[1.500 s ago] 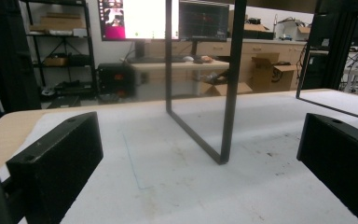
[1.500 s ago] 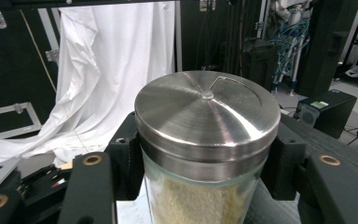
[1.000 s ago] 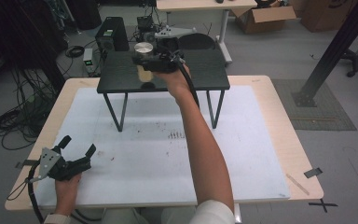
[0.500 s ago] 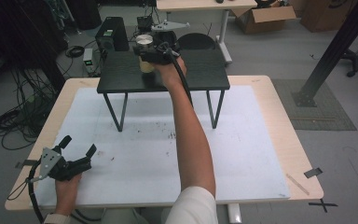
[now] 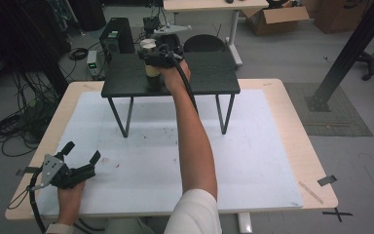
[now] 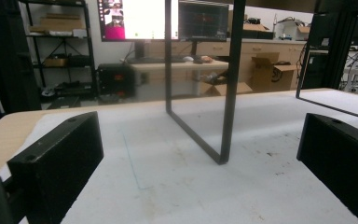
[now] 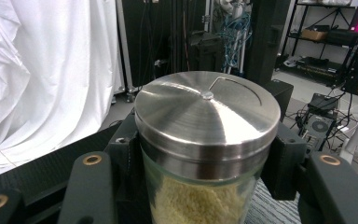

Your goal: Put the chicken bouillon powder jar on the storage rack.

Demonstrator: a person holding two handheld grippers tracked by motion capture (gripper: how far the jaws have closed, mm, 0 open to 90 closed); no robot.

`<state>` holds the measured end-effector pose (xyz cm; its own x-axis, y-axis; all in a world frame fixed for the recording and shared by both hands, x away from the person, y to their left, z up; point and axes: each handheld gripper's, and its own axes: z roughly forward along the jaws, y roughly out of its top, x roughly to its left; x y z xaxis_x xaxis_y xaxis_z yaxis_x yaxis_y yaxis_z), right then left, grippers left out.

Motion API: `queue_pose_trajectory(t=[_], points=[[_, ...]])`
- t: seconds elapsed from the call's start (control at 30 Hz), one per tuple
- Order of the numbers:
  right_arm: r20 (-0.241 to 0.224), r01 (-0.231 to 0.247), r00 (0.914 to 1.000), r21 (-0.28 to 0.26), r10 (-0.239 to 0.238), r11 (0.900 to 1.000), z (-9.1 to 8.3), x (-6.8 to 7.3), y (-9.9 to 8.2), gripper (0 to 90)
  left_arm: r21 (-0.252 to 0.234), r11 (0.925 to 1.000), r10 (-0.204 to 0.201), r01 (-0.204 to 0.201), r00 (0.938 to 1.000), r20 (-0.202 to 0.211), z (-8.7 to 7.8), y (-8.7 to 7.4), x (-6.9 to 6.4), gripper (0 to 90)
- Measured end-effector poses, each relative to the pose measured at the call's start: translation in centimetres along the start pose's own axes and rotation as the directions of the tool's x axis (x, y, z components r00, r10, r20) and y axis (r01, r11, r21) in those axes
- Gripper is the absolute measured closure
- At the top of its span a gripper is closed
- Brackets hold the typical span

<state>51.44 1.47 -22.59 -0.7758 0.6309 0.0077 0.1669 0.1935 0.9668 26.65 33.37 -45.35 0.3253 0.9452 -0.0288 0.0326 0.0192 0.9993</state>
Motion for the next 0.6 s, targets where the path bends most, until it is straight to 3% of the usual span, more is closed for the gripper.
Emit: queue_pose_trajectory(t=[0.53, 0.6], points=[[0.001, -0.007, 1.0000, -0.018, 0.007, 0.9998, -0.03, -0.01, -0.30, 41.0, 0.001, 1.0000, 0.002, -0.002, 1.0000, -0.001, 0.02, 0.00, -0.03, 0.8], [0.024, -0.022, 0.9995, -0.023, 0.022, 0.9995, -0.14, -0.04, -0.37, 31.3, 0.003, 1.0000, 0.002, -0.002, 1.0000, 0.000, 0.04, 0.01, -0.01, 0.8]])
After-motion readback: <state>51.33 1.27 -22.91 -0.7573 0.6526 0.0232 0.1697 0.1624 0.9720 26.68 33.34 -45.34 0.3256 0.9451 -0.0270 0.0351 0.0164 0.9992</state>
